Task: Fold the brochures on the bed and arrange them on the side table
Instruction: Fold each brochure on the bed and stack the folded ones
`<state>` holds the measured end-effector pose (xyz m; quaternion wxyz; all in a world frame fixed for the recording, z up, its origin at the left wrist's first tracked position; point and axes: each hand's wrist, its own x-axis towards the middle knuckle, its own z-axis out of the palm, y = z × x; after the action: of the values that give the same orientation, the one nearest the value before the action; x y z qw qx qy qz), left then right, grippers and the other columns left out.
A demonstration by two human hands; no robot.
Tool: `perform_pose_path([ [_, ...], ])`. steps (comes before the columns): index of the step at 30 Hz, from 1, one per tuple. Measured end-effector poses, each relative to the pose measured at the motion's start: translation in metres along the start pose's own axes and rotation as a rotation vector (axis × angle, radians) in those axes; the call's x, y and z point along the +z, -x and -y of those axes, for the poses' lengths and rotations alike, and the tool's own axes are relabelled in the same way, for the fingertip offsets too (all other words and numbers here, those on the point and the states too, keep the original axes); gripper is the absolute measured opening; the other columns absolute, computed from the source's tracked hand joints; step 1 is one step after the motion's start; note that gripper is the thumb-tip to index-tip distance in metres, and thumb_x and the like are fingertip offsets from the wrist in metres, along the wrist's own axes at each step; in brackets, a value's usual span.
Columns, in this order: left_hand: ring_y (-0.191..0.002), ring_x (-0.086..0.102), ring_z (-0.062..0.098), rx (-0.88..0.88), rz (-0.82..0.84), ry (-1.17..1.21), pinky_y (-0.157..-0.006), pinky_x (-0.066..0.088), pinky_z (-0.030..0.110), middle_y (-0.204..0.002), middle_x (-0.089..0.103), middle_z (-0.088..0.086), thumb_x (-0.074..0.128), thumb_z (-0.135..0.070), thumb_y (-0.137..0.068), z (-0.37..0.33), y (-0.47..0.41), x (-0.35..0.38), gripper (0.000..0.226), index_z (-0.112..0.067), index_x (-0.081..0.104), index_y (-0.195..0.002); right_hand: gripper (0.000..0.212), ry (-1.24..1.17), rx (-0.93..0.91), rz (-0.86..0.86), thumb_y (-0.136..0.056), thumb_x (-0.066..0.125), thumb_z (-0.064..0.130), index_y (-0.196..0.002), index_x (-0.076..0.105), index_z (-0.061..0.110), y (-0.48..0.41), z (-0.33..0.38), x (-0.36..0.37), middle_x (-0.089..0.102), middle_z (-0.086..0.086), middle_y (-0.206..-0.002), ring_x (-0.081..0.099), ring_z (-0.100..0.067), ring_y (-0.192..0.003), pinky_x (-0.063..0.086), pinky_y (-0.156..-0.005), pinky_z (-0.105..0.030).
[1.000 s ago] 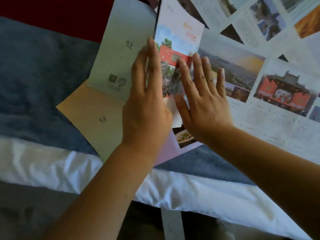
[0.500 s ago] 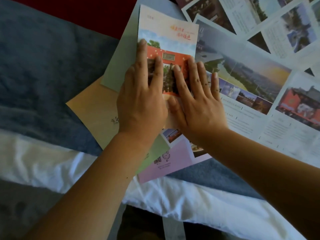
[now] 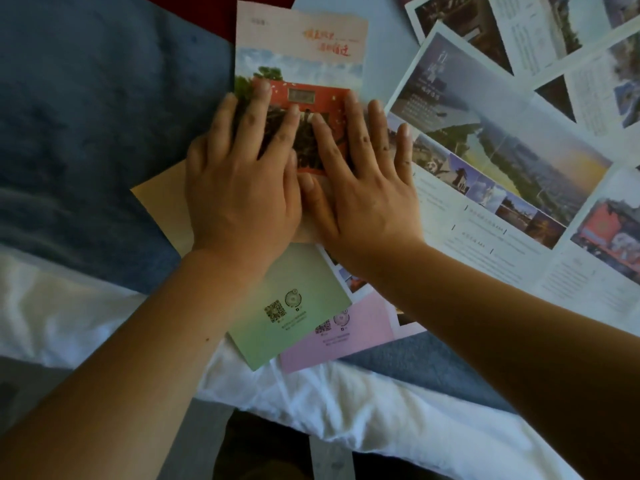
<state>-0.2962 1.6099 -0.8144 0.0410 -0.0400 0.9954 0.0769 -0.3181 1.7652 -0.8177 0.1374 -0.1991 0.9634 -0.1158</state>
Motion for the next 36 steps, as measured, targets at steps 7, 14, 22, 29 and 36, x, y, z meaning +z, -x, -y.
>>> perform_pose_path([
  [7,-0.157,0.013,0.034,-0.042,0.039,-0.043,-0.118,0.023,0.055,-0.172,0.010,0.000,0.040,-0.037,-0.102,0.043,-0.004,0.000,0.061,-0.035,0.024,-0.162,0.069,0.071,-0.073,0.020,-0.109,0.016,0.059,-0.167,0.011,0.022,-0.021,0.038,0.005,-0.001,-0.017,-0.173,-0.010,-0.034,-0.159,-0.015,-0.127,-0.050],
  [14,-0.156,0.017,0.034,-0.077,-0.002,-0.085,-0.117,0.024,0.055,-0.172,0.015,0.000,0.052,-0.029,-0.102,0.107,-0.001,-0.005,0.064,-0.035,0.026,-0.161,0.071,0.077,-0.191,0.014,-0.108,0.027,0.058,-0.165,0.019,0.017,-0.051,0.091,0.019,0.010,-0.020,-0.171,0.001,-0.033,-0.160,-0.013,-0.126,-0.043],
  [22,-0.155,0.022,0.032,-0.206,-0.028,-0.097,-0.115,0.026,0.053,-0.171,0.019,-0.001,0.048,-0.023,-0.102,0.189,0.014,-0.014,0.062,-0.036,0.028,-0.160,0.068,0.066,-0.329,-0.011,-0.108,0.032,0.053,-0.161,0.034,0.010,-0.083,0.167,0.040,0.025,-0.020,-0.168,0.014,-0.036,-0.158,-0.008,-0.126,-0.050],
  [29,-0.156,0.020,0.030,-0.275,-0.029,-0.034,-0.115,0.024,0.051,-0.171,0.019,-0.004,0.043,-0.027,-0.106,0.238,0.007,-0.020,0.053,-0.037,0.034,-0.158,0.069,0.032,-0.345,-0.044,-0.105,0.038,0.053,-0.157,0.039,0.008,-0.112,0.216,0.054,0.028,-0.020,-0.167,0.017,-0.038,-0.158,-0.002,-0.127,-0.049],
  [36,-0.154,0.026,0.033,-0.303,-0.008,0.028,-0.118,0.026,0.054,-0.164,0.035,0.006,0.049,-0.025,-0.102,0.231,0.023,-0.041,0.047,-0.017,0.050,-0.149,0.056,0.234,-0.382,-0.040,-0.098,0.051,0.055,-0.136,0.059,0.014,-0.127,0.232,0.027,0.061,-0.014,-0.132,0.055,-0.041,-0.128,0.017,-0.127,-0.055],
])
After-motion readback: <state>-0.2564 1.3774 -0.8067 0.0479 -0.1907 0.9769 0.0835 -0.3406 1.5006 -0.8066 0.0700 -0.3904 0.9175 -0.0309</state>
